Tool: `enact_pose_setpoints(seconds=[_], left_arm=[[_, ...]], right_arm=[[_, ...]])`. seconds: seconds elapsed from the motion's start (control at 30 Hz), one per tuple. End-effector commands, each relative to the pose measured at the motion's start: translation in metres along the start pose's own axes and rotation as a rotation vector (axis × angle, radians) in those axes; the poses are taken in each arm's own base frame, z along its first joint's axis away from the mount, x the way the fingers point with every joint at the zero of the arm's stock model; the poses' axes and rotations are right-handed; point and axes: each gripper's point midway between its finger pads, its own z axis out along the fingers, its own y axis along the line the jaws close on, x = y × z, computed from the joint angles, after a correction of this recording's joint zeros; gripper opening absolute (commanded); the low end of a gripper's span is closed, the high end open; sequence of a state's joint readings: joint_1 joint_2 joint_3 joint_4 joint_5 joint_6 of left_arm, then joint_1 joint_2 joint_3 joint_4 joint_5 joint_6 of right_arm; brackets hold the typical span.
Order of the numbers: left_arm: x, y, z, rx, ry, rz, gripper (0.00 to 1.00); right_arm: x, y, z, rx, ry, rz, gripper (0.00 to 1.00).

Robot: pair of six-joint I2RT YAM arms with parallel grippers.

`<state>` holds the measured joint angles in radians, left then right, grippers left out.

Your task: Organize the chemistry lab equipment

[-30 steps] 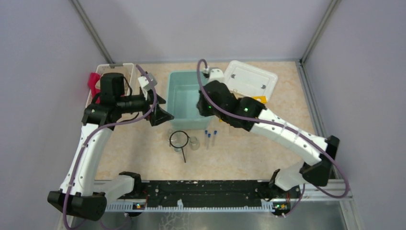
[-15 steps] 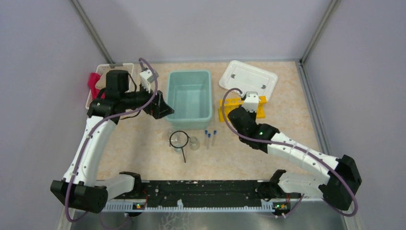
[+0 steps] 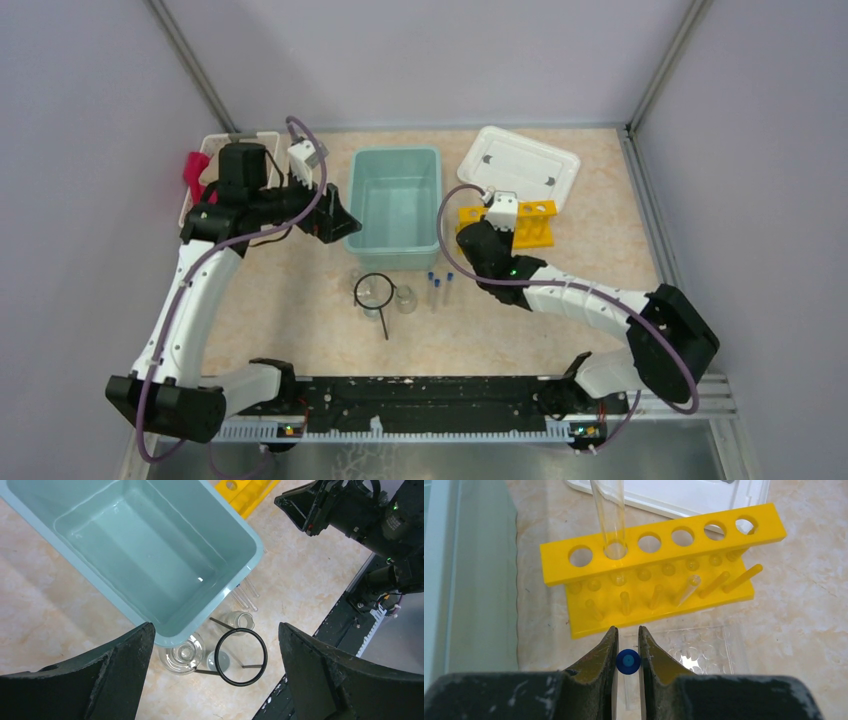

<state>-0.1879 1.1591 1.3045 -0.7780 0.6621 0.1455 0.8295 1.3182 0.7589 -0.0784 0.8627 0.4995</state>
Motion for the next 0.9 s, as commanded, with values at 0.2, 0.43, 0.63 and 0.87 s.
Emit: enact_pose_setpoints(seconds=[0.2,0.43,0.63,0.87], left_arm=[[-0.022,-0.002,-0.007,-0.003,-0.056,0.028,0.99],[-0.022,-0.001,-0.006,-0.003,-0.053,0.024,0.99],[-0.024,-0.002,-0.006,0.0,-0.055,0.021,0.99],[-0.026,-0.003,-0.007,0.004,-0.062,0.023,0.99]], right_arm=[[0.007,0.001,0.014,0.02,-0.039,0.054,0.0],[0.02,-0.007,0.015,0.044,-0.022,0.058,0.0],[0.026,-0.009,0.014,0.038,-0.011,0.062,0.0],[0.033,-0.008,0.016,0.026,0.004,0.073,0.0]])
